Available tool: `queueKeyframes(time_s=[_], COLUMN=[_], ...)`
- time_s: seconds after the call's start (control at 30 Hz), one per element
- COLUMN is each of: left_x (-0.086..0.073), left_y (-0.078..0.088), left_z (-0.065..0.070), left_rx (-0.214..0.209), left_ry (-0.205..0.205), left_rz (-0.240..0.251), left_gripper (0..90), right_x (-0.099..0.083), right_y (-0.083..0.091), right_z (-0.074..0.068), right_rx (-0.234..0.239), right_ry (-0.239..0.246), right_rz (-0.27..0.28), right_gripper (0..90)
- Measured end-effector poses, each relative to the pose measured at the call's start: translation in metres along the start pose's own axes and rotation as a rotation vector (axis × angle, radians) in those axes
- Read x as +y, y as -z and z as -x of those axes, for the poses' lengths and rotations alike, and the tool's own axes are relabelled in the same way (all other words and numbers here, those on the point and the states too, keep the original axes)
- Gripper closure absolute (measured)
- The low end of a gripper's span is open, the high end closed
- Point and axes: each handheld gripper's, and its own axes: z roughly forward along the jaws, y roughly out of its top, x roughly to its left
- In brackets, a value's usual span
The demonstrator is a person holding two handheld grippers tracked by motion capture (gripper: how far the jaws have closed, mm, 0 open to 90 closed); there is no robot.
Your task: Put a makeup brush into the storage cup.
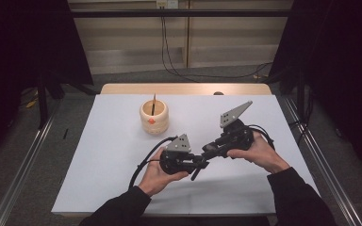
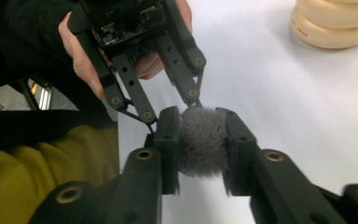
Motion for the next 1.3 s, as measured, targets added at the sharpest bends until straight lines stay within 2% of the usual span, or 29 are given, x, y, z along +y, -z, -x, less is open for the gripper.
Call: queueKeyframes(time_s=[0.2, 0.5, 0.57, 0.63, 0.73, 0.83, 0.97, 1.1, 1.2, 1.3], left_x=[0.0, -0.0003, -0.0005, -0.0005, -0.0005, -0.0003, 0.0001, 0.0002, -0.0001, -0.0002], left_y=[0.001, 0.002, 0.0017, 0.0016, 0.0017, 0.0021, 0.0025, 0.0033, 0.0038, 0.0048], left_z=[-0.0004, -0.0012, -0.0013, -0.0012, -0.0015, -0.0016, -0.0019, -0.0021, -0.0024, -0.0027], left_rx=[0.006, -0.003, -0.002, -0.002, -0.002, -0.001, 0.004, 0.01, 0.011, 0.017], left_ry=[0.0, 0.008, 0.012, 0.012, 0.012, 0.012, 0.015, 0.017, 0.02, 0.022], left_rz=[-0.003, 0.017, 0.02, 0.02, 0.024, 0.023, 0.031, 0.033, 0.038, 0.043], left_gripper=[78.2, 78.2, 78.2, 78.2, 78.2, 78.2, 78.2, 78.2, 78.2, 78.2], right_x=[-0.0001, 0.0001, -0.0001, -0.0002, 0.0001, 0.0008, 0.0011, 0.0006, 0.0001, -0.0009], right_y=[-0.0004, -0.0008, -0.0009, -0.001, -0.0013, -0.0012, -0.0023, -0.0022, -0.0003, 0.0015], right_z=[-0.0003, 0.001, 0.0016, 0.002, 0.0014, -0.0002, -0.0034, -0.0021, -0.0018, -0.0014], right_rx=[-0.004, -0.017, -0.025, -0.039, -0.061, -0.082, -0.117, -0.124, -0.149, -0.149], right_ry=[-0.004, -0.016, -0.024, -0.029, -0.017, -0.007, 0.012, 0.002, -0.01, -0.013], right_rz=[0.004, 0.015, 0.016, 0.014, 0.028, 0.049, 0.046, 0.07, 0.096, 0.112], right_gripper=[62.3, 46.2, 37.5, 33.4, 19.1, 11.1, 1.8, 2.5, 2.4, 2.2])
